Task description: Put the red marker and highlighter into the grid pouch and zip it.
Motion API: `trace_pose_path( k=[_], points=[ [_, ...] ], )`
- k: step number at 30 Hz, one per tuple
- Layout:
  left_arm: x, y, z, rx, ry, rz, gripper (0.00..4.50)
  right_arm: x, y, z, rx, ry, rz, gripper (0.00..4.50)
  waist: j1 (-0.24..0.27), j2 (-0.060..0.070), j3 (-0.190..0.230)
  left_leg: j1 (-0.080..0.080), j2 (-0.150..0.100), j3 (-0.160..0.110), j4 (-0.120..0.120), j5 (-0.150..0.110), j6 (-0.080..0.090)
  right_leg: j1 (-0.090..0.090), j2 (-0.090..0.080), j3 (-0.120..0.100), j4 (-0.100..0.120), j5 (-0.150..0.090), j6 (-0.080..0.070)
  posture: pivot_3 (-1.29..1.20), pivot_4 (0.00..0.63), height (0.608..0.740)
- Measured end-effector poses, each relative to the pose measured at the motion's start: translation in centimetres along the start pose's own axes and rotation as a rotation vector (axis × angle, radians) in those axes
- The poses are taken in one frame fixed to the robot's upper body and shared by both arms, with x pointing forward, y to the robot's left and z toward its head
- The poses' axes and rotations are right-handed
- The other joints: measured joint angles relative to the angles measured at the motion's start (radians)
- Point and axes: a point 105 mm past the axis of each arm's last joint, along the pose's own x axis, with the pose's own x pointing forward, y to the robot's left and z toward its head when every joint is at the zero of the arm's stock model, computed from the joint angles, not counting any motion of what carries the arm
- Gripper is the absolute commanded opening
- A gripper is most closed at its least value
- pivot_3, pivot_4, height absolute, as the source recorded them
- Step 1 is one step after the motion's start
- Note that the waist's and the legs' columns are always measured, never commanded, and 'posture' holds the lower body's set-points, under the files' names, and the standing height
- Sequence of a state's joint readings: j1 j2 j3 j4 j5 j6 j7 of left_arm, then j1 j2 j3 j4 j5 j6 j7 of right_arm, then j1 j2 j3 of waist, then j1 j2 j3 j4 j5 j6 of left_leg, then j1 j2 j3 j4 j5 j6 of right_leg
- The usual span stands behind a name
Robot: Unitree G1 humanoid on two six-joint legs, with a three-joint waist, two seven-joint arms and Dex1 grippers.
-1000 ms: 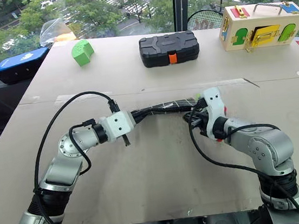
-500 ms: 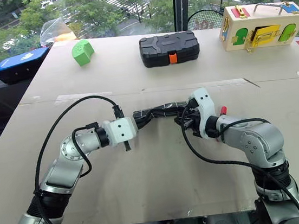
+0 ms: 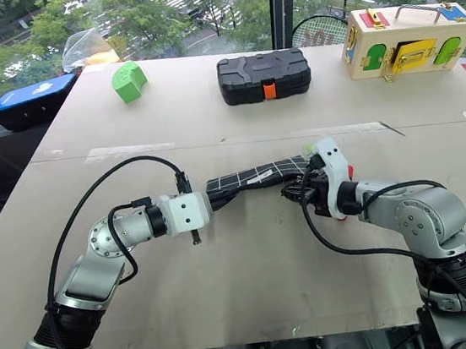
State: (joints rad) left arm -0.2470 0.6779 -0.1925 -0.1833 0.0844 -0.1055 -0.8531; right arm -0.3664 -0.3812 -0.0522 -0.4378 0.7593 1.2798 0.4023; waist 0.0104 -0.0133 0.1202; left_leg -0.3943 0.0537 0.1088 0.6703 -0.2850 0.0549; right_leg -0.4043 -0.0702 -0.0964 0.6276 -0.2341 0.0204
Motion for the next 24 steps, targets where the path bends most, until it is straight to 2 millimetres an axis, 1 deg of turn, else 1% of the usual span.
trace_pose_path(
  k=[6,9,12,17,20,22,24],
  points=[
    [0.0,0.0,0.1,0.004,-0.003,-0.002,0.0,1.0,1.1,-0.2,-0.014,0.02,0.043,0.03,0.001,0.0,0.0,0.0,0.0,0.0,0.0,0.0,0.0,0.0,0.0,0.0,0.0,0.0,0.0,0.0,0.15,0.74],
    [0.0,0.0,0.1,0.006,-0.004,-0.004,0.0,1.1,1.2,-0.2,-0.016,0.024,0.049,0.03,0.001,0.0,0.0,0.0,0.0,0.0,0.0,0.0,0.0,0.0,0.0,0.0,0.0,0.0,0.0,0.0,0.15,0.74],
    [0.0,0.0,0.2,0.01,-0.008,-0.009,0.0,0.9,1.0,-0.1,-0.017,0.021,0.041,0.03,0.001,0.0,0.0,0.0,0.0,0.0,0.0,0.0,0.0,0.0,0.0,0.0,0.0,0.0,0.0,0.0,0.15,0.74],
    [-0.1,-0.7,0.1,0.005,-0.017,-0.027,0.0,-0.4,0.0,0.6,-0.008,-0.007,0.015,0.03,0.001,0.0,0.0,0.0,0.0,0.0,0.0,0.0,0.0,0.0,0.0,0.0,0.0,0.0,0.0,0.0,0.15,0.74],
    [-0.1,-0.7,0.1,0.007,-0.018,-0.027,0.0,-0.6,0.0,0.7,-0.005,-0.011,0.026,0.03,0.0,0.0,0.0,0.0,0.0,0.0,0.0,0.0,0.0,0.0,0.0,0.0,0.0,0.0,0.0,0.0,0.15,0.74],
    [-0.1,-0.7,0.2,0.007,-0.019,-0.03,0.0,-0.2,0.5,0.5,0.0,-0.006,0.047,0.03,0.0,0.0,0.0,0.0,0.0,0.0,0.0,0.0,0.0,0.0,0.0,0.0,0.0,0.0,0.0,0.0,0.15,0.74],
    [0.0,-0.7,0.2,0.008,-0.02,-0.031,0.0,0.6,1.5,0.2,0.004,0.012,0.088,0.03,-0.001,0.0,0.0,0.0,0.0,0.0,0.0,0.0,0.0,0.0,0.0,0.0,0.0,0.0,0.0,0.0,0.15,0.74]
  ],
)
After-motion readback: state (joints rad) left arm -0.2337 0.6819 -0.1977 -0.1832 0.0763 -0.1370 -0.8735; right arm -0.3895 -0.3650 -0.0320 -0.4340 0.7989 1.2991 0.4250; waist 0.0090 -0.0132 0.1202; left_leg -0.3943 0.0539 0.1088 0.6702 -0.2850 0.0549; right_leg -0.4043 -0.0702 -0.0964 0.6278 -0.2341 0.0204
